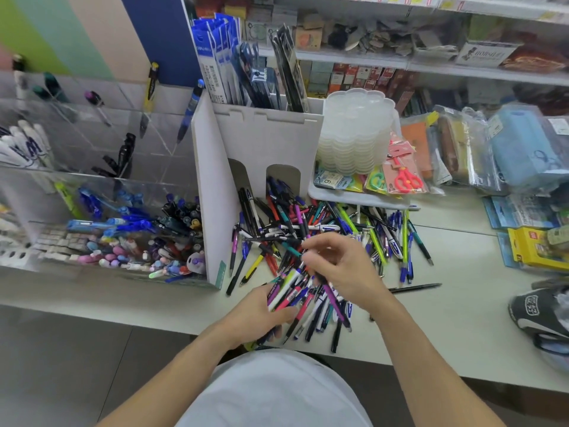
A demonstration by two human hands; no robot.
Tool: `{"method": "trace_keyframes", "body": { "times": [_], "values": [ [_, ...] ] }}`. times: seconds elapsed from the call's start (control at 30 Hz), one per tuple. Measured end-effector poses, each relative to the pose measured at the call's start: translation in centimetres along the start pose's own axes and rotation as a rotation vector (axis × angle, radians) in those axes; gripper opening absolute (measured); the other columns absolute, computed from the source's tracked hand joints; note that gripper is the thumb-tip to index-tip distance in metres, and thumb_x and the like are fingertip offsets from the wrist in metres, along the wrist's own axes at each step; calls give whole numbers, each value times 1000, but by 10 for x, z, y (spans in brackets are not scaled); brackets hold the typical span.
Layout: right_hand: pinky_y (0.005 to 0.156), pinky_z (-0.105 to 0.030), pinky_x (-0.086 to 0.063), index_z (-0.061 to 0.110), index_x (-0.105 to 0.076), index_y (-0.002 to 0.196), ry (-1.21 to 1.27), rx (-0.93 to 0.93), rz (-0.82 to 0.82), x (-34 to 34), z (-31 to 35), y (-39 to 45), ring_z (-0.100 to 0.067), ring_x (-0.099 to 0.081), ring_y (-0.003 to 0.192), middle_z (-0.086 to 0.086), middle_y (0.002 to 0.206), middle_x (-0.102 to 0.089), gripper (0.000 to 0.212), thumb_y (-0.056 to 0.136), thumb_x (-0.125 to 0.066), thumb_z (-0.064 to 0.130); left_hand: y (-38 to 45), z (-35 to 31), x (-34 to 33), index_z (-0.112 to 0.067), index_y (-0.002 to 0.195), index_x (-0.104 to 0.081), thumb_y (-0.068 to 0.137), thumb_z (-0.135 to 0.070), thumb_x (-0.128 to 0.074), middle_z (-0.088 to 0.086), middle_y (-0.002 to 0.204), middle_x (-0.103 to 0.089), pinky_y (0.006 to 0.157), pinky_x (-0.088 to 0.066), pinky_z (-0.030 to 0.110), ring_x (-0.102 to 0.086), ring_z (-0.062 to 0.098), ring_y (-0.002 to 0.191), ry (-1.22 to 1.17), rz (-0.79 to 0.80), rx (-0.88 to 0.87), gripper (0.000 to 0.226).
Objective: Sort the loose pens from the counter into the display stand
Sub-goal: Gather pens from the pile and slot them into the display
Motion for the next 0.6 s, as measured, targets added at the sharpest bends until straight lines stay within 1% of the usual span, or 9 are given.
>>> {"method": "trace_keyframes", "body": {
  "times": [0.07,0.1,0.17,0.2,0.3,0.4,0.43,0.5,0.6],
  "values": [
    [68,-21,-54,19,-76,108,-285,15,145,-21,0,5,-2,-63,68,6,84,-70,16,93,-74,21,-3,-5,-3,-21,99,-56,93,-20,-69,-2,62,-67,53,-51,29,-60,16,55,49,14,-33,14],
    [70,-14,-49,21,-77,110,-416,41,196,-28,1,7,1,-61,72,13,87,-66,18,93,-74,25,-4,-7,-4,-22,99,-56,93,-20,-68,-7,60,-66,54,-51,28,-60,14,55,65,18,-47,13],
    [69,-6,-40,22,-78,112,-615,80,299,-41,4,9,5,-55,76,21,86,-56,21,93,-74,29,-6,-7,-4,-25,101,-56,94,-20,-67,-9,63,-66,55,-52,27,-62,13,57,80,15,-60,14],
    [68,-5,-39,21,-78,111,-667,92,345,-46,4,10,5,-53,76,22,84,-54,20,93,-73,28,-7,-6,-3,-25,101,-56,94,-20,-67,-8,67,-66,57,-53,27,-62,13,58,82,12,-63,14],
    [66,-12,-36,16,-79,101,-752,121,380,-54,2,10,-1,-51,75,17,83,-53,14,96,-69,25,-8,4,-1,-24,107,-56,92,-25,-69,-2,84,-66,60,-54,26,-63,11,63,98,31,-51,20],
    [74,-20,-36,18,-75,99,-795,90,350,-52,-1,13,-1,-49,77,12,90,-48,13,99,-64,25,-10,10,0,-27,111,-55,91,-31,-72,-1,93,-67,62,-51,20,-62,2,65,115,46,-45,26],
    [74,-20,-37,19,-75,99,-798,83,364,-52,-2,13,-2,-49,78,12,91,-48,13,99,-65,26,-11,11,0,-28,111,-55,91,-31,-71,-1,94,-67,62,-51,20,-63,2,65,99,56,-43,26],
    [70,-16,-35,21,-77,101,-794,100,425,-53,-1,11,-1,-50,78,15,90,-48,13,96,-68,30,-13,11,-1,-29,110,-55,92,-29,-70,-1,93,-68,63,-53,21,-64,5,66,77,81,-43,24],
    [66,-11,-33,23,-77,113,-789,131,475,-58,0,11,2,-50,75,19,88,-49,23,93,-73,32,-16,10,1,-32,110,-55,92,-30,-70,-5,93,-67,65,-53,22,-66,6,69,88,99,-51,24]
  ]
}}
Point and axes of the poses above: each hand's wrist, its own y-axis towards the middle knuckle, its own x-axis out of the back of the hand, z = x × y, the point moved 7 cm from there along y, towards the middle knuckle
